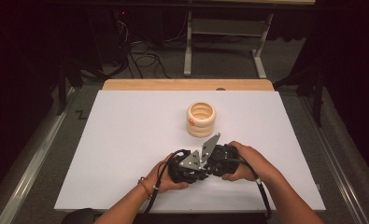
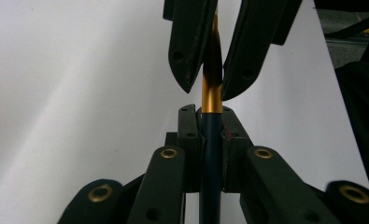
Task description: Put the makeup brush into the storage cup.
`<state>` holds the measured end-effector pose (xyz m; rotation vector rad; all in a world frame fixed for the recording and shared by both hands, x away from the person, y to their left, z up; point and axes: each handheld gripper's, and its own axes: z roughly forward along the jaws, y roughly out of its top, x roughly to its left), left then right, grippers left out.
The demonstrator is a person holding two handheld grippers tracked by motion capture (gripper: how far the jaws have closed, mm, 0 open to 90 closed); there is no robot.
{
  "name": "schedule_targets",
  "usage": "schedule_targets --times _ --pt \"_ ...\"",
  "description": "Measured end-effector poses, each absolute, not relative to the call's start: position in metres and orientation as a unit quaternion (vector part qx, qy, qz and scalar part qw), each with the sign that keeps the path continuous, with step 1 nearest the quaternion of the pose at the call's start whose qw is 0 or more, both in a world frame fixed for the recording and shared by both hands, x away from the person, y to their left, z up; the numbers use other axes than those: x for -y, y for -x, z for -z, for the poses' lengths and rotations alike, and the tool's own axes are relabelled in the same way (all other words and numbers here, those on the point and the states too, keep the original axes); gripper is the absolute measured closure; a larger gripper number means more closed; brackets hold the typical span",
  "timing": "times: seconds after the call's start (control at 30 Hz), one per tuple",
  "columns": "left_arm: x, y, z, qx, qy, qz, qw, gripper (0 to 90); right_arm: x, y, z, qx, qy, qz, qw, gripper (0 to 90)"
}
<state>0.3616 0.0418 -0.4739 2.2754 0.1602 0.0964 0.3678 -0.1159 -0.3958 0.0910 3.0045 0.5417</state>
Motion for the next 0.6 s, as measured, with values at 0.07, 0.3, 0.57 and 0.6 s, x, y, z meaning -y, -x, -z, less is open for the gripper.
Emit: schedule_targets --times 0.07,0.3,0.57,0.6 --pt "-0.041 -0.361 0.472 -0.074 -0.897 -0.04 0.434 82.7 0.118 -0.369 0.394 -0.98 -0.033 -0.191 0.045 82.4" --pt "-0.046 -0.367 0.466 -0.09 -0.884 -0.05 0.456 82.7 0.131 -0.37 0.386 -0.962 -0.076 -0.247 0.088 61.7" --pt "-0.054 -0.378 0.456 -0.121 -0.861 -0.065 0.49 82.8 0.168 -0.369 0.366 -0.902 -0.149 -0.361 0.182 41.3" --pt "-0.055 -0.379 0.454 -0.123 -0.858 -0.066 0.495 82.8 0.174 -0.368 0.365 -0.896 -0.153 -0.371 0.189 38.9"
